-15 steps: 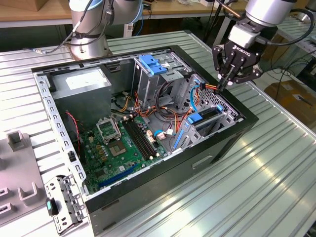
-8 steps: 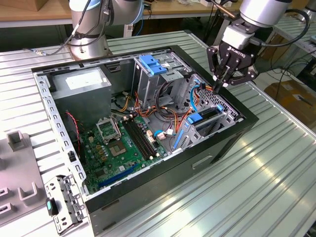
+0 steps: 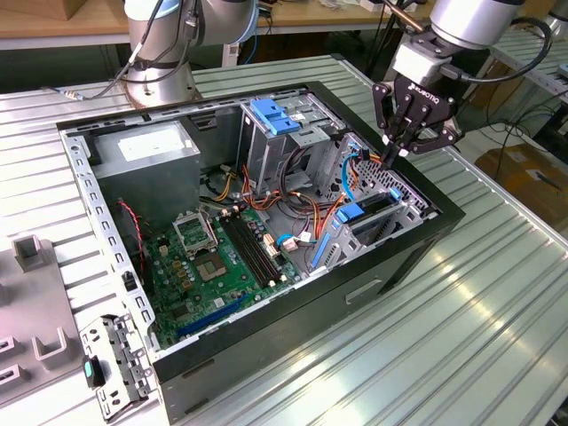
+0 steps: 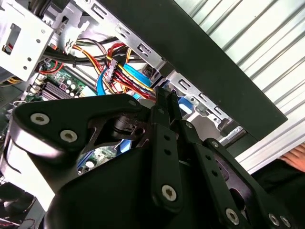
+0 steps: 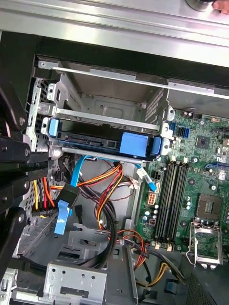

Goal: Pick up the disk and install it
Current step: 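Insert the first disk wire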

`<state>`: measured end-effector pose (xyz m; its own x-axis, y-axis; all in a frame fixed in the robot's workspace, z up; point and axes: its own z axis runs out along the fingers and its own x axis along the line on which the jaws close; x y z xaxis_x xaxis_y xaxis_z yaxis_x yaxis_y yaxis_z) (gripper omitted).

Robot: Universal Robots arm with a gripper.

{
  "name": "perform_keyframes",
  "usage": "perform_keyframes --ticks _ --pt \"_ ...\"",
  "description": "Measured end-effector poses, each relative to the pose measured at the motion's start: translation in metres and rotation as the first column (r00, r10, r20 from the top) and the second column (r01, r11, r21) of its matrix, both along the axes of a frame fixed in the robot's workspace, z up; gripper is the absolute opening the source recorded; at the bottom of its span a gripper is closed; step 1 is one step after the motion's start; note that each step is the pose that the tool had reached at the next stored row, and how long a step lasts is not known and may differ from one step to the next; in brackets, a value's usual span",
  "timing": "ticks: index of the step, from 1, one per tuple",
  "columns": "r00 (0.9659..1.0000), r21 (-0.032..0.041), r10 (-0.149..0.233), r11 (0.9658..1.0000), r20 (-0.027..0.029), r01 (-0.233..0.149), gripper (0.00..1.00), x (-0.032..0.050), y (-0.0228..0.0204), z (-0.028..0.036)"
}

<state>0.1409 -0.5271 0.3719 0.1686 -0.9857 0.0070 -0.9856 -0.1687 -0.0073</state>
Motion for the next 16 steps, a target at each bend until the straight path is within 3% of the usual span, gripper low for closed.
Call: perform_keyframes --ticks 11,13,16 --pt "1.0 0.0 -0.004 1.0 0.0 0.004 0.16 -0.0001 -0.0002 0.0" --pt "1.0 0.0 -0.003 1.0 0.0 0.003 0.16 0.0 -0.0015 0.0" --pt "1.0 -0.0001 -0.004 1.0 0.0 0.004 0.16 -0.0014 -0.0069 0.0"
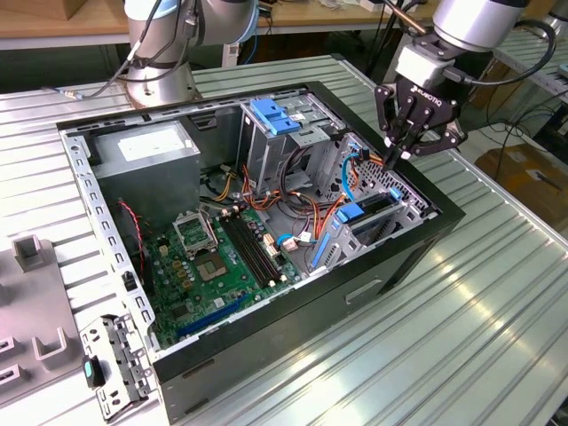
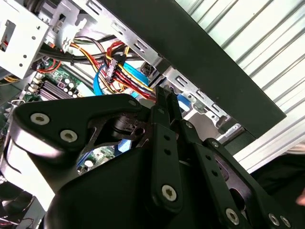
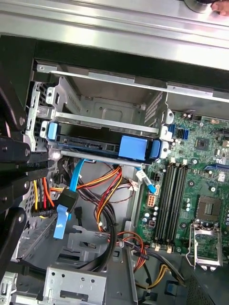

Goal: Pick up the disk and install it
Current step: 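Insert the first disk wire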

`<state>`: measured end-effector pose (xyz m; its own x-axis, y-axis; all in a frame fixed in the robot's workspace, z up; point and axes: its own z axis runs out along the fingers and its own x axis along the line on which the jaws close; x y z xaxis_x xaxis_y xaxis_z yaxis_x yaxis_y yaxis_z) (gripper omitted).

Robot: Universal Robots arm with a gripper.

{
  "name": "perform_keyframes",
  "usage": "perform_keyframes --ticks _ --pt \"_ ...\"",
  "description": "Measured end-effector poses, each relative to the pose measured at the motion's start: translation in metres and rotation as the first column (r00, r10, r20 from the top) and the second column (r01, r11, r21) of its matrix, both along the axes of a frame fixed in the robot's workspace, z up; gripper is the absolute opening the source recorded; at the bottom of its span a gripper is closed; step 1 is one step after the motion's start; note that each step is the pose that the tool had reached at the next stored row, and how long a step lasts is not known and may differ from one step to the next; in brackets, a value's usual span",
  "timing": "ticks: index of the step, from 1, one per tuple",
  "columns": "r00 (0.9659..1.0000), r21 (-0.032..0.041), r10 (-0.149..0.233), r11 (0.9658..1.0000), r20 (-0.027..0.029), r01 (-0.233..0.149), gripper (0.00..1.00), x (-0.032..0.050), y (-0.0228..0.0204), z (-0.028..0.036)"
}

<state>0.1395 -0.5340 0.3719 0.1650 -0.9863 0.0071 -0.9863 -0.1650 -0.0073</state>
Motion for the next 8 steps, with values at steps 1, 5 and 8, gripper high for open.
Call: perform_keyframes --ticks 1,5,8 --pt "1.0 0.0 0.0 1.0 0.0 0.0 0.16 -0.0009 -0.0011 0.0" --pt "1.0 0.0001 0.0 1.0 0.0 0.0 0.16 -0.0082 -0.005 -0.0006" --pt "1.0 0.0003 0.0 1.0 0.0 0.0 0.16 -0.0146 -0.0059 -0.001"
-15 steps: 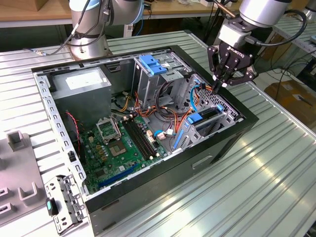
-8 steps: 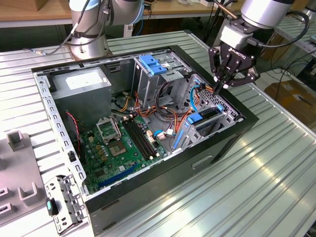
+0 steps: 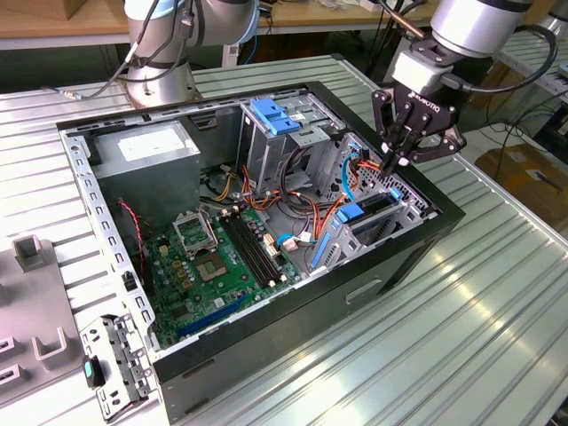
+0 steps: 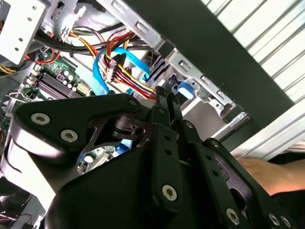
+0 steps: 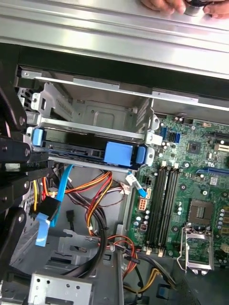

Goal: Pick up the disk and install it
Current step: 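Insert the first disk wire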

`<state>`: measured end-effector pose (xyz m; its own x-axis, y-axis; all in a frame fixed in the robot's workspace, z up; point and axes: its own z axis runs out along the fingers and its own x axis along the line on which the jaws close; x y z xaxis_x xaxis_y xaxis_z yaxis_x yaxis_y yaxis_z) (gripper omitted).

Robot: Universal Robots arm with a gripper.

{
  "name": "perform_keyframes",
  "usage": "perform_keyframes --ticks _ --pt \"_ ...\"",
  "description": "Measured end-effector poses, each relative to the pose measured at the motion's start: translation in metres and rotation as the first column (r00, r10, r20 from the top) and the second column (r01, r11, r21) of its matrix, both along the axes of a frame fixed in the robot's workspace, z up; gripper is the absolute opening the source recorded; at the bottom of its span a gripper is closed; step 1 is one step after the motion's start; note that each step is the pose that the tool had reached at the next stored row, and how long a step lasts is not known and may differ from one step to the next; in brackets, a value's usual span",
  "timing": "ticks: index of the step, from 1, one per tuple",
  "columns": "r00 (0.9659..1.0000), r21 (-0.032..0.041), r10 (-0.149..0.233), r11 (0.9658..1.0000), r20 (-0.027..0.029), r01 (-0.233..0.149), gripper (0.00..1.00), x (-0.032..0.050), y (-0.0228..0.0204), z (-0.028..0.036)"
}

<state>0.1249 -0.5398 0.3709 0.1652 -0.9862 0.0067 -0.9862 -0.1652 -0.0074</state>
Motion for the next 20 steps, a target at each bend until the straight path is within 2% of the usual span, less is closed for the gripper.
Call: perform_keyframes --ticks 3,20 --pt "1.0 -0.0003 0.0 1.0 0.0001 0.0 0.16 -0.0032 -0.0005 0.0" --pt "1.0 -0.0003 0.0 1.0 0.0 0.0 0.16 -0.0032 -0.0022 0.0"
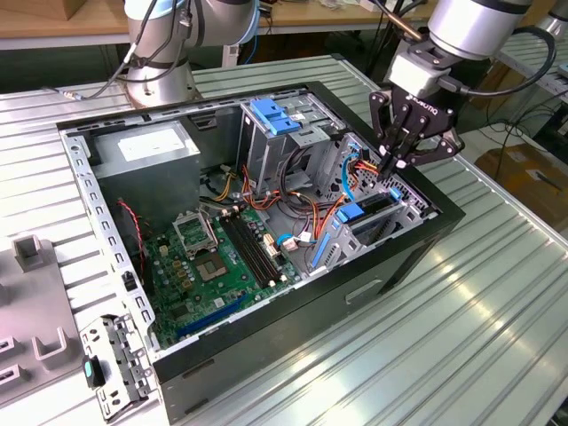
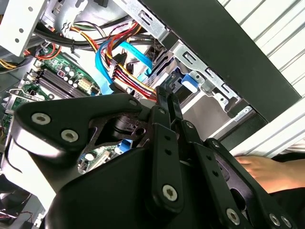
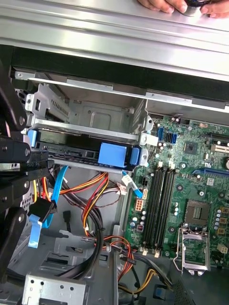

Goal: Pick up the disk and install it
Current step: 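Insert the first disk wire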

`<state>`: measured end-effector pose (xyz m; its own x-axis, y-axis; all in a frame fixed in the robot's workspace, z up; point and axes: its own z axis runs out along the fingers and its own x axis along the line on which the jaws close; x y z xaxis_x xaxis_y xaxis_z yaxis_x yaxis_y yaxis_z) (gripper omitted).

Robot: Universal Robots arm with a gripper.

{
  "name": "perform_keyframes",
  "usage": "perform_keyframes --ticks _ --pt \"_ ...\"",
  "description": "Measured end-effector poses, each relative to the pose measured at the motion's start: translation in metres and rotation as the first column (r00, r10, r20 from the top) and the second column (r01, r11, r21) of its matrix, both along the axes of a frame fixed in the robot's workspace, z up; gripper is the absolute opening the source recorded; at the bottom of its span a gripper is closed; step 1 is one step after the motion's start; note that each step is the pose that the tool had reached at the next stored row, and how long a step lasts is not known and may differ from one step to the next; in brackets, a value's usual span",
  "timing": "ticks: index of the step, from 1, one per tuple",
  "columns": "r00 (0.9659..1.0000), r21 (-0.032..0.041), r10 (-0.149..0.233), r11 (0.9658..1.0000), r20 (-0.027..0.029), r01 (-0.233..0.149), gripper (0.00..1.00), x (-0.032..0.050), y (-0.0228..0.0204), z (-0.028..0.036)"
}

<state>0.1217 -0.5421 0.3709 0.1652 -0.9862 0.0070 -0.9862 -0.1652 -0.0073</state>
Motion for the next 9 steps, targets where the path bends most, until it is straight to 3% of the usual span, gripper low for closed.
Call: perform_keyframes --ticks 9 --pt "1.0 0.0001 0.0 1.0 0.0 0.0 0.16 0.0 -0.0045 0.0"
